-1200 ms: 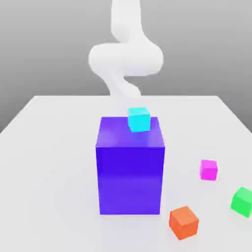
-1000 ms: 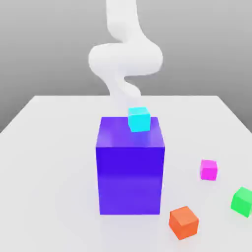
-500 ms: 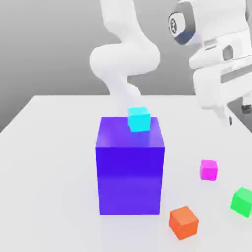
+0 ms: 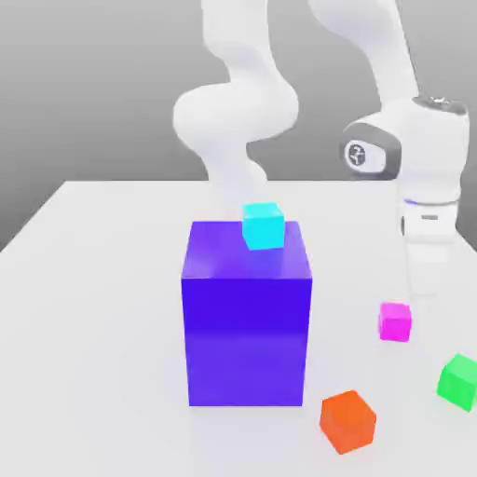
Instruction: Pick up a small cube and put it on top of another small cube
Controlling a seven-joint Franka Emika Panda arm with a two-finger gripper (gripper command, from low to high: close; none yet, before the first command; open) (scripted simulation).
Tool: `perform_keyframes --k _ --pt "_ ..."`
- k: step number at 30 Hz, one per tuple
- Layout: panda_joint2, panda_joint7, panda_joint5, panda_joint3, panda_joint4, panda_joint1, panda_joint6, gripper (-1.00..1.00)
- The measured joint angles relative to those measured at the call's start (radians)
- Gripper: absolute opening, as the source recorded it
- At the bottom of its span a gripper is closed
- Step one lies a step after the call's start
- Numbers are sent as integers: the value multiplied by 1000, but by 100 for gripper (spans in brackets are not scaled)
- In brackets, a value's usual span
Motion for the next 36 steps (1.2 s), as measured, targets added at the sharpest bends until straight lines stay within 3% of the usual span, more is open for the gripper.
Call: perform_keyframes --k 6,10,11,20,29,36 --pt "145 121 -184 -109 26 53 114 0" --pt "246 166 -237 -202 43 135 196 0" --pt "270 171 -240 -219 46 153 215 -100" --pt "239 165 -236 -201 42 134 189 -100" --pt "20 17 -31 -93 -4 85 15 -100" --pt "53 -188 -64 -138 177 41 -133 -100"
